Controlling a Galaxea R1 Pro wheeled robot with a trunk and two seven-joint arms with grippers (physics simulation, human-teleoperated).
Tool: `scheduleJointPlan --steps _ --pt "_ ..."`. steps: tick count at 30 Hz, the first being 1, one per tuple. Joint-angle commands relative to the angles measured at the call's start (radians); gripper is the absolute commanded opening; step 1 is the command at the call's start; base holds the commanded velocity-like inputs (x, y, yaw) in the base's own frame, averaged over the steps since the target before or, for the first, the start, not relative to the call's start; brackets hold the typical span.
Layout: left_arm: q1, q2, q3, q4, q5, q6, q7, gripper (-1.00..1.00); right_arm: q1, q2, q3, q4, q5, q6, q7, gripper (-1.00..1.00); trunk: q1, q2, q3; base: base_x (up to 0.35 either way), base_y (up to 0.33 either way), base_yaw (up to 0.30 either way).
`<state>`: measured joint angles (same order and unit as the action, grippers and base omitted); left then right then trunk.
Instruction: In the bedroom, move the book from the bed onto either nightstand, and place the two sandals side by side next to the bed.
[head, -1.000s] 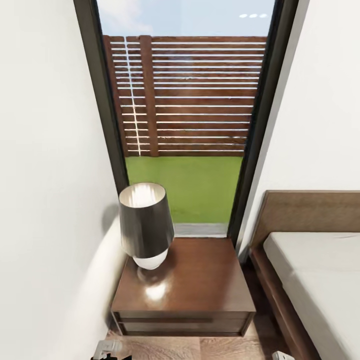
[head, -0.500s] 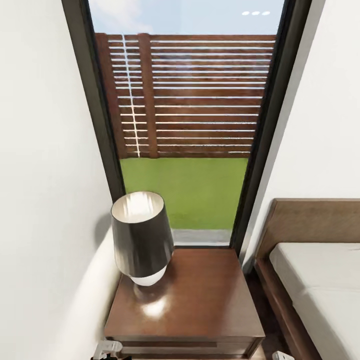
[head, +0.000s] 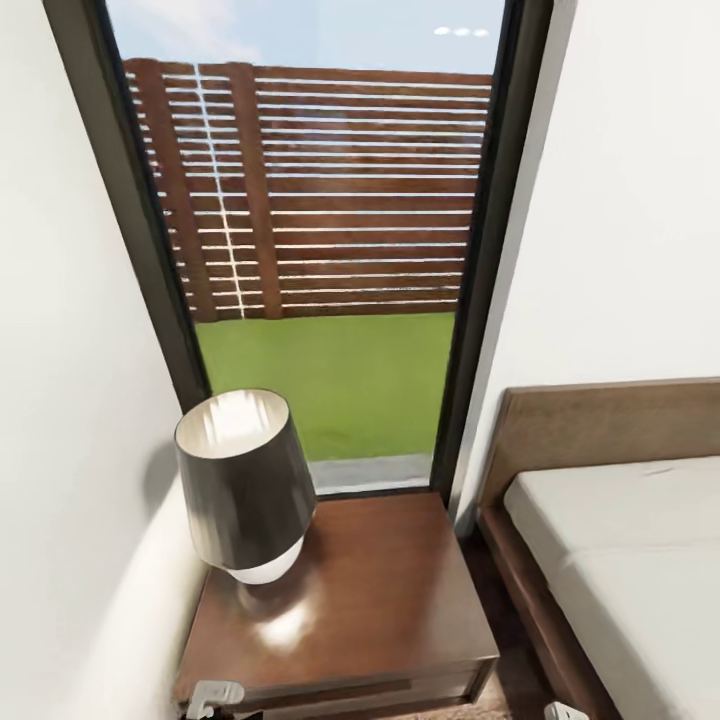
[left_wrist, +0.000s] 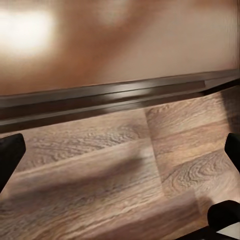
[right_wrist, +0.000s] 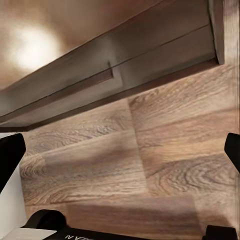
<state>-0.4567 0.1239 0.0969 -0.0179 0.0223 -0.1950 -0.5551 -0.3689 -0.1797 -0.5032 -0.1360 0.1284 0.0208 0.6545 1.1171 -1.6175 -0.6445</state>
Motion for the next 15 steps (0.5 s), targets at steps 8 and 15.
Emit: scheduleJointPlan --steps 8,15 --pt "0.000 0.000 0.006 0.001 0.002 0.000 -0.006 1.00 -0.001 0.000 -0.009 -0.001 0.011 0.002 0.004 1.00 0.000 0.000 -0.001 0.000 0.000 -0.276" --pt "0.000 0.000 0.006 0.001 0.002 0.000 -0.008 1.00 -0.001 0.000 -0.009 -0.001 0.011 0.002 0.004 1.00 0.000 0.000 -0.001 0.000 0.000 -0.248"
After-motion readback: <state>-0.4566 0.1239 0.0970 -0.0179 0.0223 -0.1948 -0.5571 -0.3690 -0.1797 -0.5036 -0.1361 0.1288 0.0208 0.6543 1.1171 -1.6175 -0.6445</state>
